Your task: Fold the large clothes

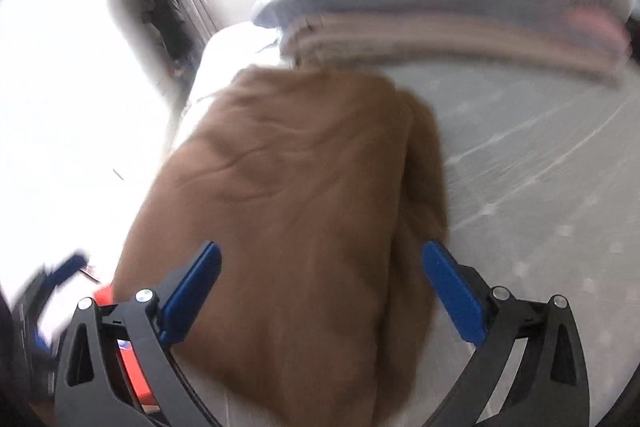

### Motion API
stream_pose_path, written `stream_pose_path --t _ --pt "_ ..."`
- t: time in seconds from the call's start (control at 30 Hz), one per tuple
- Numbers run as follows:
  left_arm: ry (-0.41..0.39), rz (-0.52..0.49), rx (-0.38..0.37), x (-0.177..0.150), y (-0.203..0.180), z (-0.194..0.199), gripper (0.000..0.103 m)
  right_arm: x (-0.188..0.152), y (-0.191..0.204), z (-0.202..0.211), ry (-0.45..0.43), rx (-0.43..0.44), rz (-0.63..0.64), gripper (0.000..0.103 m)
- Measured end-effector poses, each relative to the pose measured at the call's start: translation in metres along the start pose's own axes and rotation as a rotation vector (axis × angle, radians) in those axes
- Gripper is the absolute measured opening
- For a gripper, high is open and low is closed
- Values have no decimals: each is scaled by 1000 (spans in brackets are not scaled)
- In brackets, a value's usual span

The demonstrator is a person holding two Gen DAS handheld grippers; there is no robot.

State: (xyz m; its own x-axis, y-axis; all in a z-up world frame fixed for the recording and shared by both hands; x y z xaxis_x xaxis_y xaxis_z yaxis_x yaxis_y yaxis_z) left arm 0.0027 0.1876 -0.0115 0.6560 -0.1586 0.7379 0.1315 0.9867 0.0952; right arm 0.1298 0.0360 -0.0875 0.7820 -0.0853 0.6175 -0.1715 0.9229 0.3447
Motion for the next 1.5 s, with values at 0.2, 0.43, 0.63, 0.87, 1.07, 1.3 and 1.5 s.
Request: stream_pose_path --t 0.2,0.43,0.63,0.87,1.07,1.3,1.5 --pt "-6 23 31 -6 -7 13 90 -58 16 62 -100 -24 65 97" --pt "-1 21 41 -35 -23 35 90 -84 17 78 -143 -93 66 97" --pt "-19 64 41 -48 -24 56 90 -96 17 123 -191 -127 23 97" --pt "-59 76 70 -43 -16 69 90 -102 16 140 -236 -192 37 97" --pt "-77 73 99 -38 -13 76 91 -100 12 141 -259 -219 43 97" --pt "-65 71 85 -37 -16 72 91 -100 4 141 -258 -227 43 97" --pt "-40 77 76 -39 -17 67 91 -99 2 142 -252 -239 46 97"
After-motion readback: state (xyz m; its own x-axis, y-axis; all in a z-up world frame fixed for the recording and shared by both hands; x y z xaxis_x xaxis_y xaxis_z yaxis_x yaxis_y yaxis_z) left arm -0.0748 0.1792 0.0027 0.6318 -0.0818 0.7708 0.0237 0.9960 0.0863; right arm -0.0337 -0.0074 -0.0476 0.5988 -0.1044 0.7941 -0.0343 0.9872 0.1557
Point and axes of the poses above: each gripper's, at about its wrist camera, not at the fingertips, and z roughly against the way its jaws point, y to its left, x to its top, the point moved 6 cm from there along -z, roughly the way its jaws point, and after that the axes turned 12 degrees about -z, right-handed, at the moved point
